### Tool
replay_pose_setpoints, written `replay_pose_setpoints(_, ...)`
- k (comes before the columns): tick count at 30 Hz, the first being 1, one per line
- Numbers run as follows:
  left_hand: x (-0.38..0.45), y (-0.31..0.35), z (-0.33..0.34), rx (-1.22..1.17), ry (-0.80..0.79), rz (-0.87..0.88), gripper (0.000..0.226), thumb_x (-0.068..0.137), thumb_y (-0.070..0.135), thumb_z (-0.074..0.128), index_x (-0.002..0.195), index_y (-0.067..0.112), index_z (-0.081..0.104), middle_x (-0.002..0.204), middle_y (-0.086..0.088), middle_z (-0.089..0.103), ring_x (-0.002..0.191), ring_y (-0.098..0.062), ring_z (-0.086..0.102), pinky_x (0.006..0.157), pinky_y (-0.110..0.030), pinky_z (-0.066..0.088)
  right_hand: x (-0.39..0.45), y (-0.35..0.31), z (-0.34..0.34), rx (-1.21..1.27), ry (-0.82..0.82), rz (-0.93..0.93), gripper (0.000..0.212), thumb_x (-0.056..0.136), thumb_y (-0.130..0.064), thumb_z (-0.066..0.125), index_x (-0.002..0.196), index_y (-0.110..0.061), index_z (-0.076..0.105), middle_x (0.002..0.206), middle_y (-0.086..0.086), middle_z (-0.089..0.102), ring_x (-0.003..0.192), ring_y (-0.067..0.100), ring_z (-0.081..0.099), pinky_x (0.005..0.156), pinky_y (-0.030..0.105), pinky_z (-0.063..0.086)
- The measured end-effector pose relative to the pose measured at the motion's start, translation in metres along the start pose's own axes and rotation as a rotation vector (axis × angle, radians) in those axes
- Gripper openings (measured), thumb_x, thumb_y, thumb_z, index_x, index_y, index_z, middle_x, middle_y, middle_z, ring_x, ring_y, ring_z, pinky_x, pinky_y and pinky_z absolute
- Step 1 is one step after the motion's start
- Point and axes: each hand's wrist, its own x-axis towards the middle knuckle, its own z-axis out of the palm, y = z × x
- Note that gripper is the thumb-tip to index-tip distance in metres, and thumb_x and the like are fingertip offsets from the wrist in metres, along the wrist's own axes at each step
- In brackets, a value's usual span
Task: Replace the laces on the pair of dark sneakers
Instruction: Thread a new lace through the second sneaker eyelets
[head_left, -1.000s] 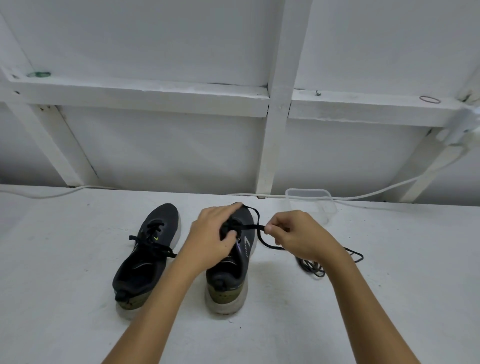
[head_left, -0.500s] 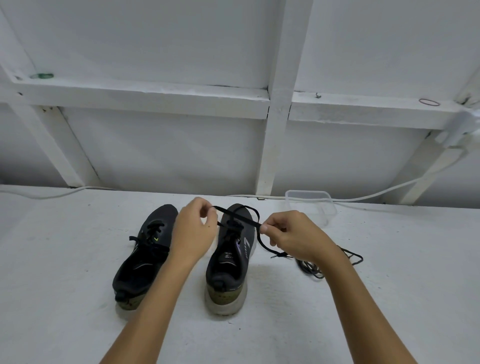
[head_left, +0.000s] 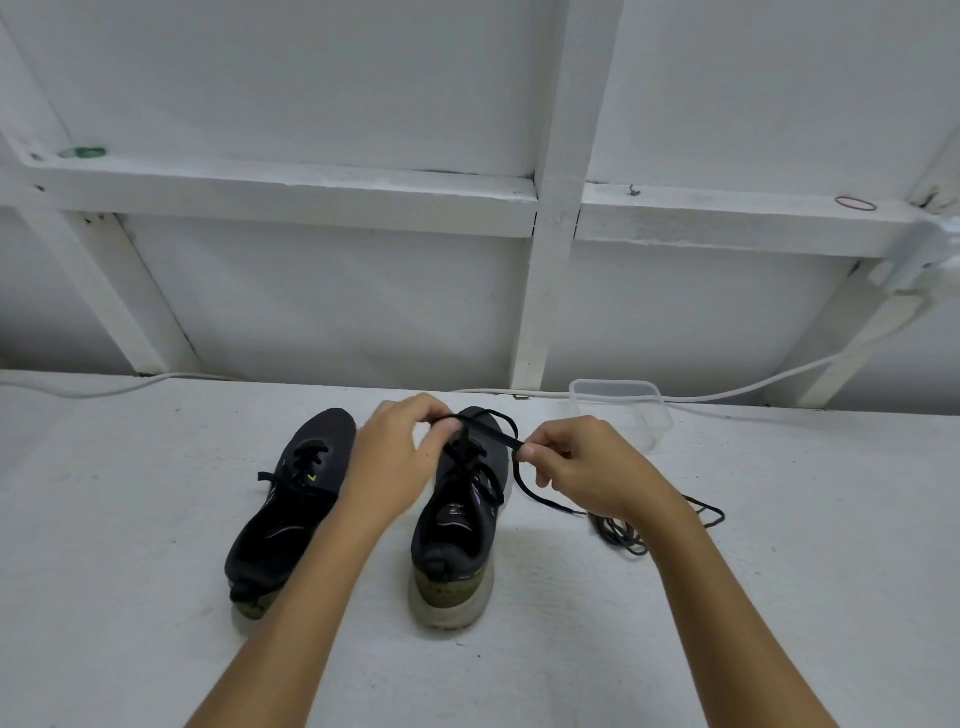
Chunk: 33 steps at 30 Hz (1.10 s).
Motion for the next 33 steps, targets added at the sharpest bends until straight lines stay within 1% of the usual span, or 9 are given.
replay_pose_setpoints(5,0.009,-0.017,-0.013,-0.046,0.198,-0.183,0.012,0.093,0.027,0.068,0.082,0.028,0.066,0.077,0.02,0.065,0.08,0.006,0.06,0.068,-0.025,0.042,-0.002,0.009,0.003,-0.007,-0.016,0.037,0.022,0.1,-0.031,0.059,0.082,-0.032,0.071,0.075,-0.014,0.073,0.051,0.002,0.054,0.048,0.011,0.04)
replay_pose_setpoints(11,0.012,-0.021,-0.019,-0.01,0.286,-0.271,0.01,0.093,0.031,0.069,0.084,0.026,0.07,0.074,0.013,0.065,0.071,-0.01,0.061,0.065,-0.029,0.047,-0.002,0.018,0.011,0.025,-0.084,0.11,0.02,0.102,-0.026,0.057,0.089,-0.031,0.072,0.082,-0.016,0.075,0.068,0.0,0.067,0.064,0.026,0.055)
replay_pose_setpoints(14,0.017,-0.02,-0.028,-0.055,0.299,-0.312,0.008,0.092,0.032,0.071,0.087,0.025,0.072,0.075,0.015,0.066,0.066,-0.003,0.062,0.06,-0.009,0.04,-0.003,0.022,0.014,0.024,-0.065,0.122,0.021,0.101,-0.029,0.059,0.084,-0.031,0.071,0.079,-0.017,0.075,0.066,-0.001,0.068,0.063,0.022,0.05)
replay_pose_setpoints(17,0.019,-0.016,-0.033,-0.149,0.258,-0.278,0.003,0.093,0.026,0.07,0.091,0.025,0.073,0.089,0.013,0.072,0.082,0.008,0.063,0.069,-0.001,0.041,-0.003,0.026,0.019,0.028,0.005,0.115,0.02,0.099,-0.032,0.062,0.082,-0.03,0.074,0.074,-0.023,0.071,0.067,-0.001,0.065,0.059,0.012,0.046)
replay_pose_setpoints(19,0.02,-0.014,-0.035,-0.106,0.192,-0.193,0.012,0.094,0.021,0.069,0.105,0.022,0.074,0.108,0.012,0.068,0.093,-0.001,0.063,0.082,-0.012,0.047,-0.004,0.03,0.024,0.017,0.067,0.138,0.018,0.096,-0.038,0.067,0.082,-0.031,0.076,0.072,-0.028,0.067,0.067,-0.004,0.061,0.054,0.007,0.041)
replay_pose_setpoints(22,0.015,-0.014,-0.033,0.039,0.022,-0.2,0.036,0.096,0.022,0.066,0.132,0.023,0.063,0.13,0.01,0.057,0.085,-0.013,0.067,0.089,-0.031,0.05,-0.007,0.038,0.035,0.236,0.09,0.286,0.013,0.093,-0.039,0.071,0.088,-0.031,0.08,0.074,-0.024,0.071,0.069,-0.006,0.063,0.059,0.014,0.043)
replay_pose_setpoints(25,0.002,-0.01,-0.02,0.105,-0.077,-0.159,0.018,0.092,0.027,0.069,0.109,0.03,0.07,0.116,0.011,0.06,0.068,-0.004,0.061,0.083,-0.032,0.048,-0.01,0.04,0.052,0.678,0.097,0.496,0.009,0.092,-0.029,0.075,0.092,-0.021,0.079,0.076,-0.012,0.074,0.07,0.002,0.068,0.057,0.019,0.05)
replay_pose_setpoints(28,-0.014,-0.004,-0.001,0.125,-0.269,-0.14,0.006,0.09,0.039,0.069,0.085,0.037,0.069,0.094,0.014,0.06,0.072,-0.002,0.055,0.074,-0.026,0.042,-0.014,0.038,0.073,0.976,0.123,0.567,0.005,0.095,-0.012,0.071,0.095,-0.01,0.076,0.08,-0.003,0.077,0.074,0.004,0.073,0.059,0.02,0.056)
replay_pose_setpoints(33,-0.024,-0.007,0.018,0.175,-0.329,-0.24,0.018,0.09,0.051,0.064,0.087,0.036,0.074,0.095,0.012,0.056,0.093,-0.007,0.057,0.078,-0.028,0.045,-0.015,0.03,0.094,1.043,0.188,0.468,0.01,0.095,-0.009,0.069,0.092,-0.013,0.078,0.089,0.004,0.079,0.084,0.011,0.075,0.07,0.025,0.06)
